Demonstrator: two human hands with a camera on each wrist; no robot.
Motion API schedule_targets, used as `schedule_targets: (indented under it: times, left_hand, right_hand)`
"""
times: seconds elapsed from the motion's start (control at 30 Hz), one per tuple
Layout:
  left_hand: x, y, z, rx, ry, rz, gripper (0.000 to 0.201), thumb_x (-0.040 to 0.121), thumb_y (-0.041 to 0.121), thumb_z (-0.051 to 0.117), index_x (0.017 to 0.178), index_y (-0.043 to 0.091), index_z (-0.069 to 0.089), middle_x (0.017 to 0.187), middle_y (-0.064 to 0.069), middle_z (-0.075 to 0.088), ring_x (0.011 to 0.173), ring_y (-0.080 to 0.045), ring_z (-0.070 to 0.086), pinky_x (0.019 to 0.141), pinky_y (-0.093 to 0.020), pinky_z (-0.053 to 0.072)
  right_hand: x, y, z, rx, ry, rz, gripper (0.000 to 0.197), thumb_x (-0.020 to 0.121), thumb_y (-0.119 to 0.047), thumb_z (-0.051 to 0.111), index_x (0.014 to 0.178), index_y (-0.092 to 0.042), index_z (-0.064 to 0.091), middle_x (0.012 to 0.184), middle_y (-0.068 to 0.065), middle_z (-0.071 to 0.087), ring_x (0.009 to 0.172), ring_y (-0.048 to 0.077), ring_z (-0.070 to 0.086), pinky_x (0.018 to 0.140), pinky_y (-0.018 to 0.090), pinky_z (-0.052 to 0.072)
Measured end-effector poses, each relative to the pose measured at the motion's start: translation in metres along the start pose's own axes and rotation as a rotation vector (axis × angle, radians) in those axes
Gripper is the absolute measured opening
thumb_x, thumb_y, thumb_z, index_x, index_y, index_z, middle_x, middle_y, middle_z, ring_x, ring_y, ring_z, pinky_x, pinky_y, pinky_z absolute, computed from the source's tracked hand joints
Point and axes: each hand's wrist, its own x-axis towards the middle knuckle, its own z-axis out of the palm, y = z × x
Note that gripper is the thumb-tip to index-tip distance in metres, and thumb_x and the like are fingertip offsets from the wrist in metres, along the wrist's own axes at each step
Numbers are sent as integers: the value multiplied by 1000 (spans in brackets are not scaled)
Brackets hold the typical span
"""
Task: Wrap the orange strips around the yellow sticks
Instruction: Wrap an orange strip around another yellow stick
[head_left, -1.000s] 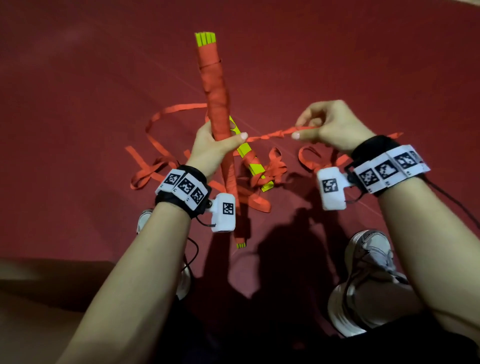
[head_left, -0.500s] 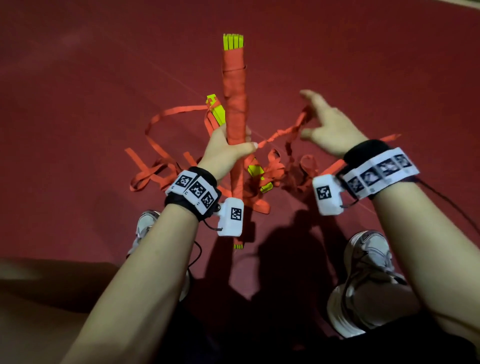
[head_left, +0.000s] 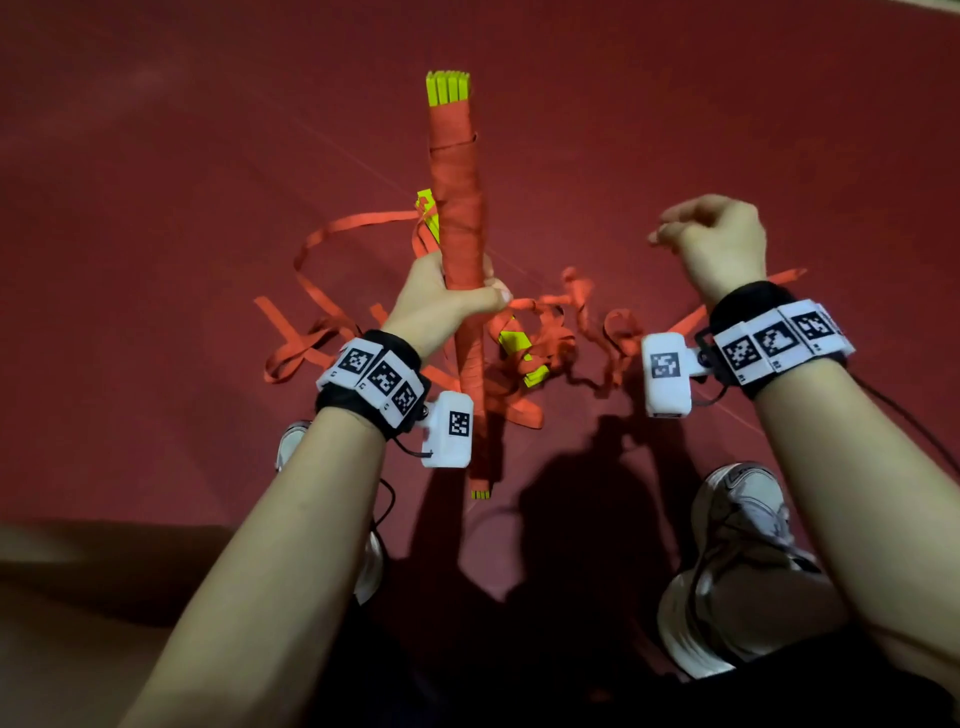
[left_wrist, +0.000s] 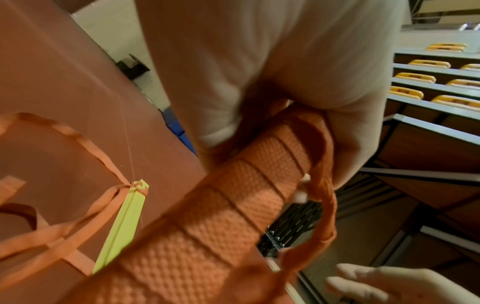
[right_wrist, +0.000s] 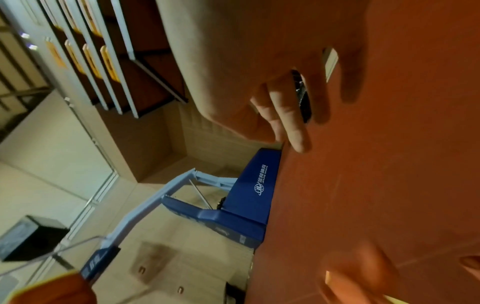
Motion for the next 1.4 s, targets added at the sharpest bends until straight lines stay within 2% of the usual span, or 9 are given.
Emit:
schedule_targets:
  times: [0.17, 0.3, 0.43, 0.57, 0.73, 1.0, 1.13, 1.27, 1.4]
  left_hand:
    - [-1, 8, 6, -57, 22, 17, 29, 66, -3, 76, 85, 10, 58, 64, 5, 70, 62, -9, 65, 67, -25, 54]
    - [-3, 24, 14, -154, 49, 47, 28, 64, 2, 70, 87, 8, 55, 60, 5, 67, 56, -11, 63, 67, -31, 55]
    - [-1, 36, 17, -208, 95, 92, 30, 65, -1, 70, 89, 6, 54, 61, 5, 66, 54, -14, 61, 62, -29, 53]
    - [4, 40, 4, -251, 184, 98, 40, 54, 12, 80, 87, 9, 58, 65, -3, 63, 59, -21, 59, 65, -34, 50]
    - [6, 38, -21, -188, 305, 133, 26, 62, 1, 76, 79, 13, 60, 62, 1, 63, 55, -17, 58, 61, -30, 50]
    - [-2, 33, -33, -132, 296, 97, 24, 61, 3, 75, 76, 13, 60, 64, -3, 62, 54, -16, 59, 58, -27, 52]
    - [-3, 30, -28, -116, 240, 71, 27, 57, 8, 78, 75, 14, 59, 67, -6, 61, 57, -18, 58, 60, -28, 53]
    - [-2, 27, -27, -106, 227, 58, 25, 58, 7, 76, 74, 15, 59, 73, -11, 61, 63, -19, 58, 63, -27, 51]
    - [-1, 27, -24, -108, 185, 43, 29, 56, 4, 75, 80, 10, 58, 66, 0, 69, 62, -16, 64, 64, -28, 53]
  right_hand:
    - [-13, 0, 13, 2, -312, -29, 14, 80, -12, 75, 86, -25, 72, 97, 9, 74, 72, 17, 64, 63, 32, 51]
    - [-47, -10, 38, -82, -834, -201, 51, 81, -7, 80, 128, -19, 65, 109, -15, 69, 74, 16, 60, 73, 29, 51]
    - [-74, -3, 70, -276, -1071, -254, 30, 80, -10, 82, 108, -14, 73, 101, 6, 75, 86, 14, 67, 85, 32, 52]
    - [-69, 27, 75, -670, -843, -220, 11, 87, -20, 71, 76, -19, 69, 71, 0, 66, 74, 19, 62, 65, 26, 44]
    - [-44, 88, 51, -739, -577, 118, 11, 87, -20, 67, 96, -16, 72, 103, 18, 70, 103, 34, 66, 80, 31, 48]
    - [-19, 109, 31, -76, -118, 443, 17, 94, -26, 66, 89, -10, 71, 99, 19, 75, 79, 34, 73, 78, 45, 60]
    - [5, 32, 18, 315, 83, 183, 28, 106, -23, 45, 84, -13, 60, 49, -3, 65, 30, 7, 48, 35, 20, 37]
    - [20, -39, -27, 69, 415, -190, 24, 91, -44, 48, 93, -26, 63, 74, -7, 66, 65, 2, 54, 71, 35, 47]
    - [20, -76, -43, 158, 567, -567, 18, 82, -22, 49, 88, -37, 57, 87, -28, 62, 90, -5, 58, 90, 25, 48]
